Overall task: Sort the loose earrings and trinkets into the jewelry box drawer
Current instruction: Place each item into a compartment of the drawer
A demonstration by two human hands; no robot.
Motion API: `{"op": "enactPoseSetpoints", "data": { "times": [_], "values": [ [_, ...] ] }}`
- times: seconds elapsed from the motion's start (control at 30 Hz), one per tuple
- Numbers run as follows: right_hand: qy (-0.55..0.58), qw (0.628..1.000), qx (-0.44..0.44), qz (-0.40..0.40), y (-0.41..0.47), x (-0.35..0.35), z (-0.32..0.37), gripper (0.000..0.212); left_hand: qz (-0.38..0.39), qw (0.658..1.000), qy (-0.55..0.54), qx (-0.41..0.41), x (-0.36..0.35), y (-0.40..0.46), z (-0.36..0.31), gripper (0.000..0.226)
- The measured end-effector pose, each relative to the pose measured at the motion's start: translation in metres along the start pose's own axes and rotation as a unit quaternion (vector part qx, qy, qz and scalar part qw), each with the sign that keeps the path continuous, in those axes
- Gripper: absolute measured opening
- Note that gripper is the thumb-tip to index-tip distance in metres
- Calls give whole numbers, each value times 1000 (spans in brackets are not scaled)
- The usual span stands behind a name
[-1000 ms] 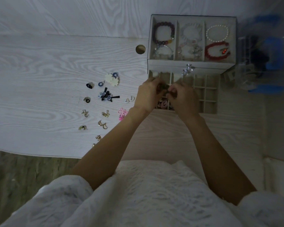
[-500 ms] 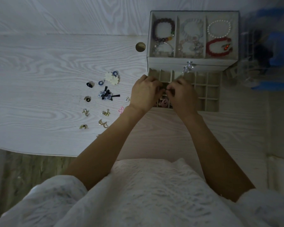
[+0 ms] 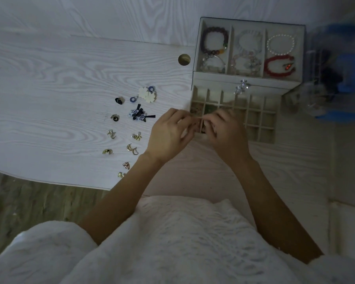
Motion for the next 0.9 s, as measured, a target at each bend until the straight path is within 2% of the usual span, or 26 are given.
{"op": "enactPoseSetpoints", "data": {
  "times": [0.13,0.23,0.3,0.47,0.57,0.63,0.8,0.9],
  "values": [
    [14,995,68,74,-5,-32,40,15,23,991,33,127,18,-51,40,24],
    [14,986,85,140,-8,-65,60,22,61,968,41,240,19,-82,71,32],
    [7,984,81,159,-4,-79,67,28,80,958,25,276,14,-89,80,37],
    [35,983,62,172,8,-100,81,42,77,955,-2,286,-2,-79,80,36],
    [57,983,50,167,11,-105,80,31,76,943,-14,323,-8,-77,86,24],
    [68,983,40,164,10,-105,76,24,65,945,-28,320,-8,-77,87,18],
    [39,984,8,176,0,-98,67,21,69,945,-45,315,-9,-79,88,15],
    [37,986,19,162,-11,-81,67,14,87,949,-50,299,-12,-79,88,14]
  ]
}}
Point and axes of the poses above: each hand's wrist, its own y-axis towards the middle knuckle, its own x-axis out of the back of the hand, z = x × y, the point moved 7 cm from there along y, towards the middle knuckle, and after that the axes turned 6 degrees about x, right-handed, at the moved point
